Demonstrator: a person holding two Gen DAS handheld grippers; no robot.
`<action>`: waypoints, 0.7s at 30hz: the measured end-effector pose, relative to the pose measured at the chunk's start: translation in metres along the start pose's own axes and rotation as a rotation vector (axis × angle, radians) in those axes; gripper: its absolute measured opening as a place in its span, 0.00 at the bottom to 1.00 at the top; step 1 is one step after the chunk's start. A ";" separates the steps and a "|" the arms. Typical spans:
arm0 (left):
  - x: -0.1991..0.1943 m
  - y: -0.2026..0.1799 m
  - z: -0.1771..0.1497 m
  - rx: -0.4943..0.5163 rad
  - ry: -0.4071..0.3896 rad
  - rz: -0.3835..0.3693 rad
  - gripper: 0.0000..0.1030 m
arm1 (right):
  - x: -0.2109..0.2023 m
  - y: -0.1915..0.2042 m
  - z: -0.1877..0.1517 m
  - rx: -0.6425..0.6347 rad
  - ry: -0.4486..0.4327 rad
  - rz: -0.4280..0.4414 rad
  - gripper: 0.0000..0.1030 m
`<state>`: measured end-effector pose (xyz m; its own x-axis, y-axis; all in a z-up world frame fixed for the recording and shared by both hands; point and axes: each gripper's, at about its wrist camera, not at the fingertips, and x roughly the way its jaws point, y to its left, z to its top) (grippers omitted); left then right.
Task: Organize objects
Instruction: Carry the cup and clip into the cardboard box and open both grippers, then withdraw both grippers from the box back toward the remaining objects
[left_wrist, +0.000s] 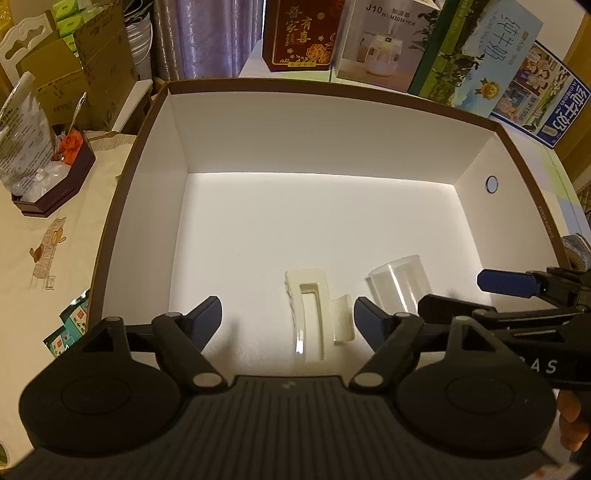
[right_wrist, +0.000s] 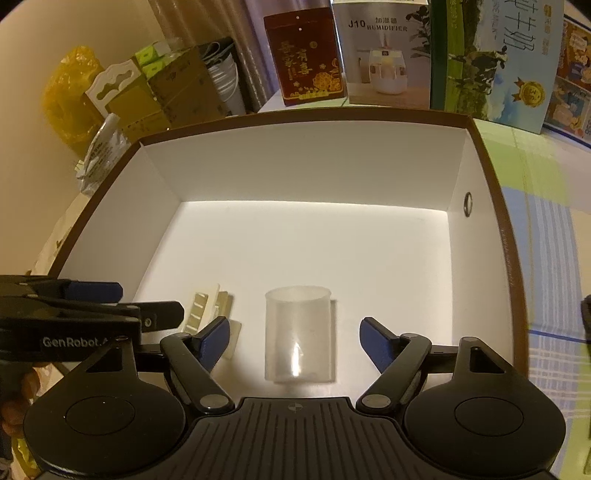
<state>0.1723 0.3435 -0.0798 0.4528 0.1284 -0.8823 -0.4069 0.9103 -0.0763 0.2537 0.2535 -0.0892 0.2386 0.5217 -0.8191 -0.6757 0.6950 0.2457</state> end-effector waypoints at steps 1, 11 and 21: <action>-0.002 -0.001 -0.001 0.002 -0.002 -0.001 0.74 | -0.001 0.001 -0.001 -0.001 -0.002 -0.002 0.74; -0.019 -0.005 -0.007 0.010 -0.031 -0.002 0.75 | -0.022 0.005 -0.006 -0.006 -0.033 -0.022 0.77; -0.043 -0.015 -0.013 0.030 -0.064 -0.006 0.77 | -0.048 0.010 -0.011 -0.005 -0.085 -0.015 0.78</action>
<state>0.1488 0.3189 -0.0467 0.5052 0.1470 -0.8504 -0.3806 0.9223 -0.0667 0.2279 0.2300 -0.0532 0.3063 0.5516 -0.7758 -0.6753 0.7003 0.2313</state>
